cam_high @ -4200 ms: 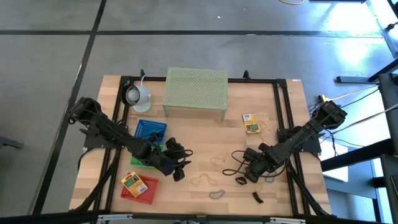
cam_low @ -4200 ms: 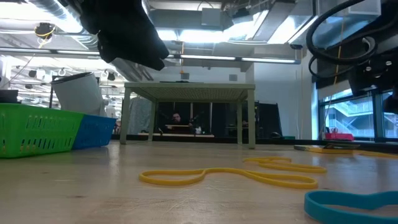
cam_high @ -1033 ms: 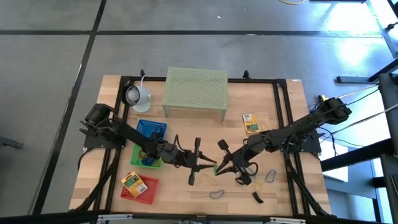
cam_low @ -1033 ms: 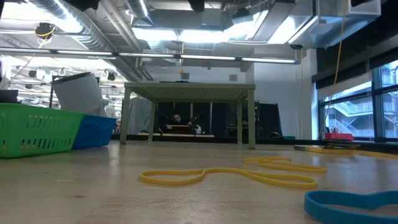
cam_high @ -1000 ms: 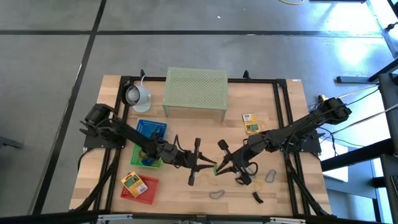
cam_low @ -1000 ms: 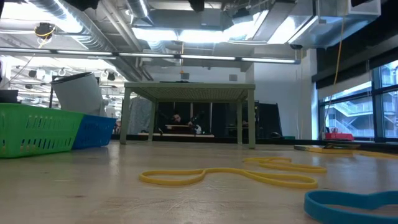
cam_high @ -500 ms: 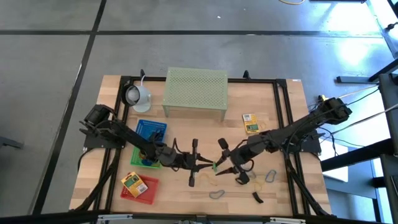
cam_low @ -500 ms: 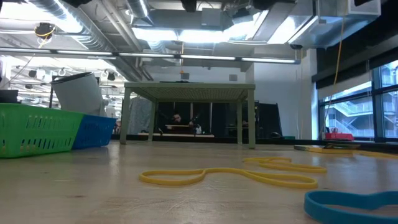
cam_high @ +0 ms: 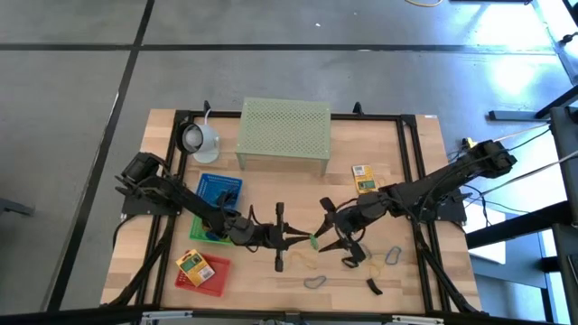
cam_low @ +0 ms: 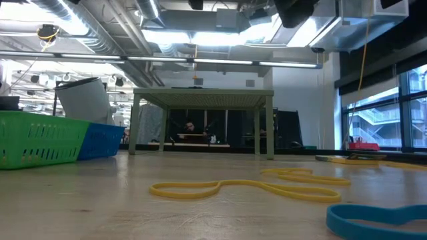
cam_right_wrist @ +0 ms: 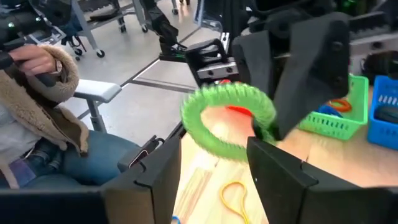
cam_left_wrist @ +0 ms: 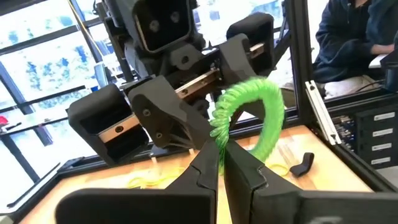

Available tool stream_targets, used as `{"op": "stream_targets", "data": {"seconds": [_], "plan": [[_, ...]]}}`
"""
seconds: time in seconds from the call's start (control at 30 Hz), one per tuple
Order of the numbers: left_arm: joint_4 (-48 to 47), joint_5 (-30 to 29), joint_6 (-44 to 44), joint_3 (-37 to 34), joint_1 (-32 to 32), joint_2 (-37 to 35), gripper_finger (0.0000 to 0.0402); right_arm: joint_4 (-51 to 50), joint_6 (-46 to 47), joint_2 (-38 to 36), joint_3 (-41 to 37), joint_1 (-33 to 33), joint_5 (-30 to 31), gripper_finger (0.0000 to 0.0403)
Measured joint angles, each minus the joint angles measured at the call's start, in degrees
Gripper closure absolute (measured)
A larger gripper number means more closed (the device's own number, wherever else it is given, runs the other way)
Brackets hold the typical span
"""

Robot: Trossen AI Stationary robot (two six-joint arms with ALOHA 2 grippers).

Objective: Pick & Place Office Desk Supplies
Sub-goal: Put the green spring keychain into the green bin

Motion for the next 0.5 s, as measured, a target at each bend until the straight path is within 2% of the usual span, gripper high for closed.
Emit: {"op": "stream_targets", "data": {"seconds": [0.13, 0.23, 0.4, 0.5], "plan": [[0.0, 0.0, 0.1, 0.0, -0.2, 0.0, 0.0397, -3.6, 0.8, -1.8, 0.0, -0.3, 0.8, 0.0227], [0.0, -1.2, 0.1, 0.0, -0.2, 0.0, 0.0397, -6.6, 0.9, -3.0, 0.0, -0.2, 3.8, 0.0233], [-2.7, -8.7, -0.9, 0.0, -1.0, -1.5, 0.0397, -11.4, 3.9, -5.1, 0.0, -0.2, 9.5, 0.0242], [-11.7, -13.7, -6.0, 0.0, -1.8, -5.3, 0.0397, -12.8, 4.7, -5.9, 0.0, -0.2, 12.3, 0.0246]]}}
